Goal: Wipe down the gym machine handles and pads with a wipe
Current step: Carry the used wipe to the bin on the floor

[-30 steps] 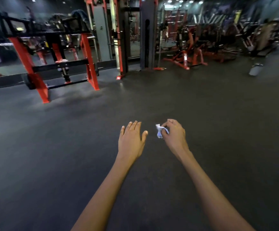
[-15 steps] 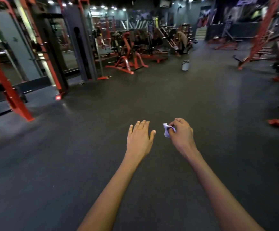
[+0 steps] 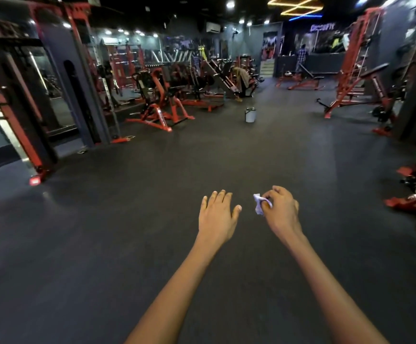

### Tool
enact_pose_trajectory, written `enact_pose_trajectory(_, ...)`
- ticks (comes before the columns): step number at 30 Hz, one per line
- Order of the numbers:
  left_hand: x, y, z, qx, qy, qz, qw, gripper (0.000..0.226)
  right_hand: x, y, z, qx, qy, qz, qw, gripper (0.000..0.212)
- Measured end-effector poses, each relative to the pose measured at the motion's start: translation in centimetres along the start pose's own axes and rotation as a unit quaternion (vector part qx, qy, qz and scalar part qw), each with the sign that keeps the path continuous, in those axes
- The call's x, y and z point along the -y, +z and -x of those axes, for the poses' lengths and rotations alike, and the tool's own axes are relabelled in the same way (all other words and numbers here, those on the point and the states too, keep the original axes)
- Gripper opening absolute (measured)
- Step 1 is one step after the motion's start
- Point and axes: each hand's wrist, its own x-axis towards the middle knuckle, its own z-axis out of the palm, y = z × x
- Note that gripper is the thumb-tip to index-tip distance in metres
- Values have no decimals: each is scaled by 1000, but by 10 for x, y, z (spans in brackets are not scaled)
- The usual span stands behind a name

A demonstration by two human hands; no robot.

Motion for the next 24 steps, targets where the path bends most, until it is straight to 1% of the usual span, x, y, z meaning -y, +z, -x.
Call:
enact_pose_trajectory(7, 2, 57, -187, 5, -13, 1, 1000, 53, -70, 69, -174, 15, 3, 37, 999, 13)
enact_pose_trajectory(13, -8, 120, -379, 11, -2, 11, 1000, 53, -142, 123, -346, 14, 5, 60, 998, 17)
enact_pose_trajectory(19, -41, 167, -566, 23, 20, 8, 999, 53, -207, 151, -516, 31, 17, 74, 997, 19)
enact_pose_trajectory(24, -73, 220, -700, 48, 32, -9, 998, 54, -285, 175, -641, 30, 35, 73, 996, 14)
